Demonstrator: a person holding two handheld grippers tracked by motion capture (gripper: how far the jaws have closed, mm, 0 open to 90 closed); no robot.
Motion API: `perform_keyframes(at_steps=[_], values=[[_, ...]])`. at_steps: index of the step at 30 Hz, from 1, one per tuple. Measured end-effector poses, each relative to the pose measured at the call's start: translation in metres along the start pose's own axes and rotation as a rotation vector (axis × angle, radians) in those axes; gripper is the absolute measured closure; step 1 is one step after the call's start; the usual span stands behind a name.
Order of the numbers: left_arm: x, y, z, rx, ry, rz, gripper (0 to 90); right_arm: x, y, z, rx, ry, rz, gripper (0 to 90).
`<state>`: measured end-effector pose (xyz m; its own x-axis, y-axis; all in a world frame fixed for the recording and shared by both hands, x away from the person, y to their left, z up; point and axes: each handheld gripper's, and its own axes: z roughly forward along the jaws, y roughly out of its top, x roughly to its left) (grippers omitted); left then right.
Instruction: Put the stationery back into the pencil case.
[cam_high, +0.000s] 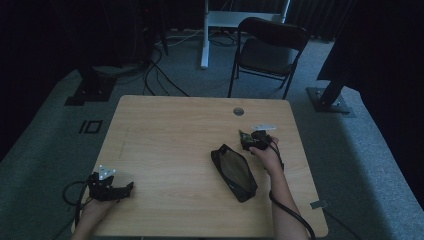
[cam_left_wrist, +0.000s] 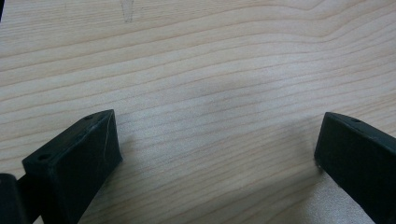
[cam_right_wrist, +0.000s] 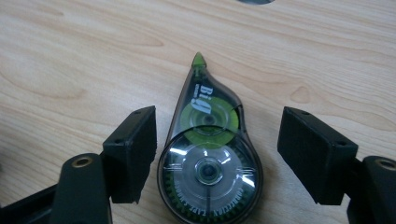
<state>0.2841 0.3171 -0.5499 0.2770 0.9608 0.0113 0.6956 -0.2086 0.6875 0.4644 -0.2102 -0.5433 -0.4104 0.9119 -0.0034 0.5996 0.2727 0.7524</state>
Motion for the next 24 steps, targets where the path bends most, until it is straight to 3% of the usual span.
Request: perform_keyframes(at_steps=[10, 17, 24], values=[[0.0, 0.0, 0.0, 0.0, 0.0, 0.001, 0.2, -0.0005, 0.0012, 0.0074, 0.019, -0.003, -0.011, 31.2], [0.0, 0.0, 0.0, 0.0, 0.0, 0.001, 0.2, 0.001, 0.002, 0.0089, 0.007, 0.009, 0.001, 42.7], [0.0, 0.0, 0.0, 0.0, 0.0, 0.0, 0.2, 0.0033, 0.0036, 0.0065, 0.027, 0.015, -0.023, 44.5]])
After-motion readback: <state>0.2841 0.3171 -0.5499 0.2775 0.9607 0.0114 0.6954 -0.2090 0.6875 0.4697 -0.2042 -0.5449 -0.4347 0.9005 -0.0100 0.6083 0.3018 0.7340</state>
